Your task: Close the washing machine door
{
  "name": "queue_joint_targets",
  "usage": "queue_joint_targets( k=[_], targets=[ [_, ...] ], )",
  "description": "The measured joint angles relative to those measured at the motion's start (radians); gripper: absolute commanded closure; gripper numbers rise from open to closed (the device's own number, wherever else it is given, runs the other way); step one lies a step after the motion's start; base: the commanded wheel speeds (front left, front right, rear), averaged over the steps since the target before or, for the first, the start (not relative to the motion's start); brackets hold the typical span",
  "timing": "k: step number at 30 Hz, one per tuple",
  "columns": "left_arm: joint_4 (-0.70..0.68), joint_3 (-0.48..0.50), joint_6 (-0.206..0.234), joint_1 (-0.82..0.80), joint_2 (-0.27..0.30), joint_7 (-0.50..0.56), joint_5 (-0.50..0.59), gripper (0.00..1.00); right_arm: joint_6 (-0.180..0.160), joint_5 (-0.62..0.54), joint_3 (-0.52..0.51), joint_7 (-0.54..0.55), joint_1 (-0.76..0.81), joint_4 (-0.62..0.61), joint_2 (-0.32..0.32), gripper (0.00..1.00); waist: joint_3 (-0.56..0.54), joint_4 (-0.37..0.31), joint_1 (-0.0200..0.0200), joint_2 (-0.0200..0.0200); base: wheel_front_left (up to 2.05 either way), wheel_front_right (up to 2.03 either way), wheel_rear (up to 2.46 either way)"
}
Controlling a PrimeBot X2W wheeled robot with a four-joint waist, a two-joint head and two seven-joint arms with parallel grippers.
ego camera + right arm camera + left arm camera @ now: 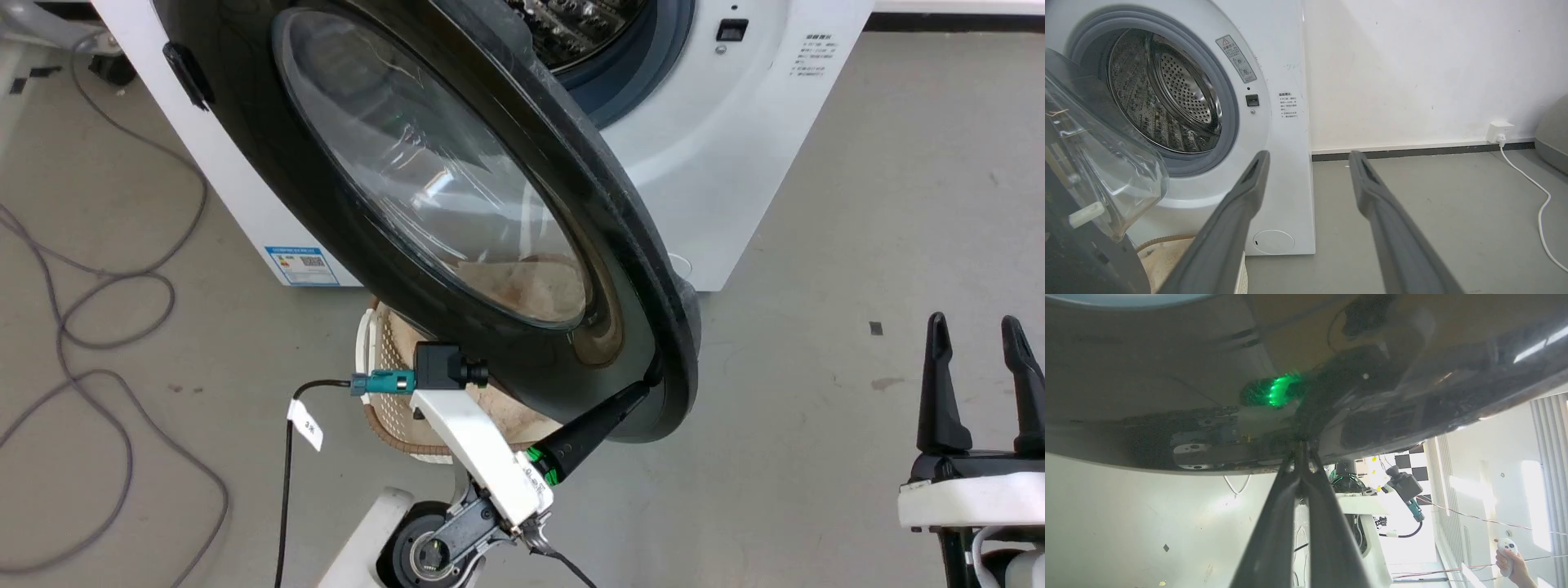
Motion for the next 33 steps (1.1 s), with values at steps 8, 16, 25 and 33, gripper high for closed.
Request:
queue_joint_targets(
  k=[8, 16, 25, 33],
  targets=[
    [-0.019, -0.073, 0.000, 0.000, 0.089, -0.179, 0.085, 1.00, 0.000, 0.007, -0.030, 0.000, 0.001, 0.004, 0.000, 0.00, -0.049, 0.012, 0.0000, 0.0000, 0.00, 0.00, 0.00],
    [0.066, -0.154, 0.000, -0.040, 0.230, -0.563, 0.349, 1.00, 0.000, -0.006, -0.093, 0.000, 0.000, -0.038, 0.000, 0.00, -0.110, 0.043, -0.0001, 0.0000, 0.00, 0.00, 0.00],
    [0.114, 0.107, 0.207, -0.067, 0.223, -0.638, 0.884, 1.00, 0.000, -0.003, -0.137, 0.000, -0.014, -0.108, 0.000, 0.00, -0.175, 0.080, 0.0000, 0.0000, 0.00, 0.00, 0.00],
    [-0.030, 0.286, 0.337, 0.086, 0.196, -0.638, 1.189, 0.00, 0.000, 0.091, -0.118, 0.000, -0.074, -0.164, 0.000, 0.00, -0.204, 0.111, -0.0001, 0.0000, 0.00, 0.00, 0.00]
  ],
)
